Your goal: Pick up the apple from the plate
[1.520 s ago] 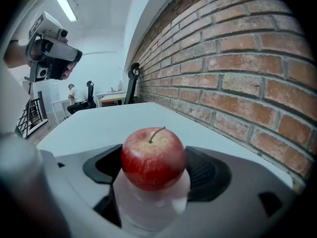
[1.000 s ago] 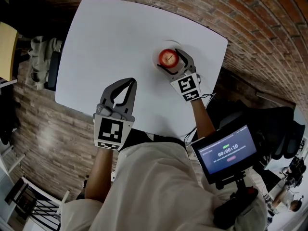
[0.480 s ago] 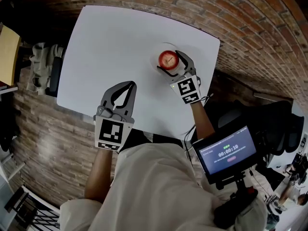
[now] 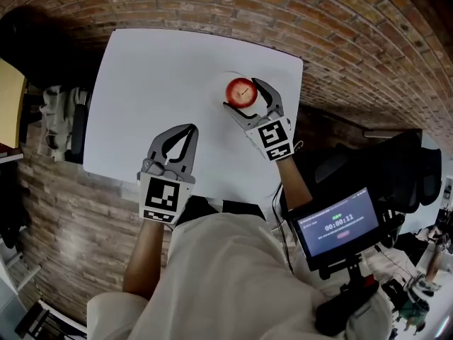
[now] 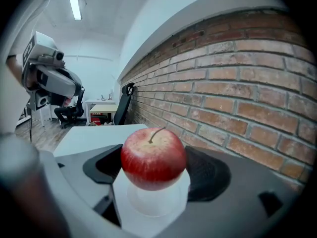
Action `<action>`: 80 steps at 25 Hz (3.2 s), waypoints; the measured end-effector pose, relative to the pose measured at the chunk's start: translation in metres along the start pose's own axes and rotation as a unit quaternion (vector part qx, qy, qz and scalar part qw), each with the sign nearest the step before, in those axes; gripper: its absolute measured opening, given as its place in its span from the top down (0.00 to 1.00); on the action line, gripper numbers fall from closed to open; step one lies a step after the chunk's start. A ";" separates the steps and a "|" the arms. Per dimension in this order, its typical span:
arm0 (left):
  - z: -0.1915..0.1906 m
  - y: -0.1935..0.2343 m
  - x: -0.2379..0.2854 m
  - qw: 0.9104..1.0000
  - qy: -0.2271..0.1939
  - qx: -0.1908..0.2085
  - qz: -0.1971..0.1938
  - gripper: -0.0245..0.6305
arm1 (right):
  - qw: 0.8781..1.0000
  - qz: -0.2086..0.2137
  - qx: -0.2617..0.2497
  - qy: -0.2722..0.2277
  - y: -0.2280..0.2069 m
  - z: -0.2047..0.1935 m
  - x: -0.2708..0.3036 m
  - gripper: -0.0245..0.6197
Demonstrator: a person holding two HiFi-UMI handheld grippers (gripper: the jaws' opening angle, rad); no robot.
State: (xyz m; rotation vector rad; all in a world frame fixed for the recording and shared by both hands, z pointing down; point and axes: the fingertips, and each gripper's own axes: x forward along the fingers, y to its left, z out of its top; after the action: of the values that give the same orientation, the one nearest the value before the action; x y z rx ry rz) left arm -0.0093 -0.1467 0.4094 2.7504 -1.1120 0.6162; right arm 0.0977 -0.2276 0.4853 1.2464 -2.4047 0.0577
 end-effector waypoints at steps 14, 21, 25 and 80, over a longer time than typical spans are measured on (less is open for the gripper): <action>0.032 0.015 -0.016 0.998 -0.046 0.024 -0.019 0.95 | 0.997 -0.067 0.023 -0.022 -0.012 0.048 -0.051 0.35; 0.050 0.021 -0.021 0.996 -0.073 0.042 -0.040 0.95 | 0.993 -0.103 0.034 -0.054 -0.007 0.083 -0.081 0.35; 0.060 0.022 -0.021 0.993 -0.086 0.055 -0.055 0.95 | 0.990 -0.125 0.027 -0.061 -0.003 0.099 -0.098 0.35; 0.147 -0.025 -0.083 0.962 -0.212 0.130 -0.117 0.95 | 0.965 -0.189 0.051 -0.176 0.057 0.192 -0.234 0.36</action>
State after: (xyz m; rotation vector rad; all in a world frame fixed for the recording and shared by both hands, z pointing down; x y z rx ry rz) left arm 0.0015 -0.1121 0.2427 3.2816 -0.7892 0.1519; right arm 0.1029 -0.0574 0.2282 1.8806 -2.4223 -0.1696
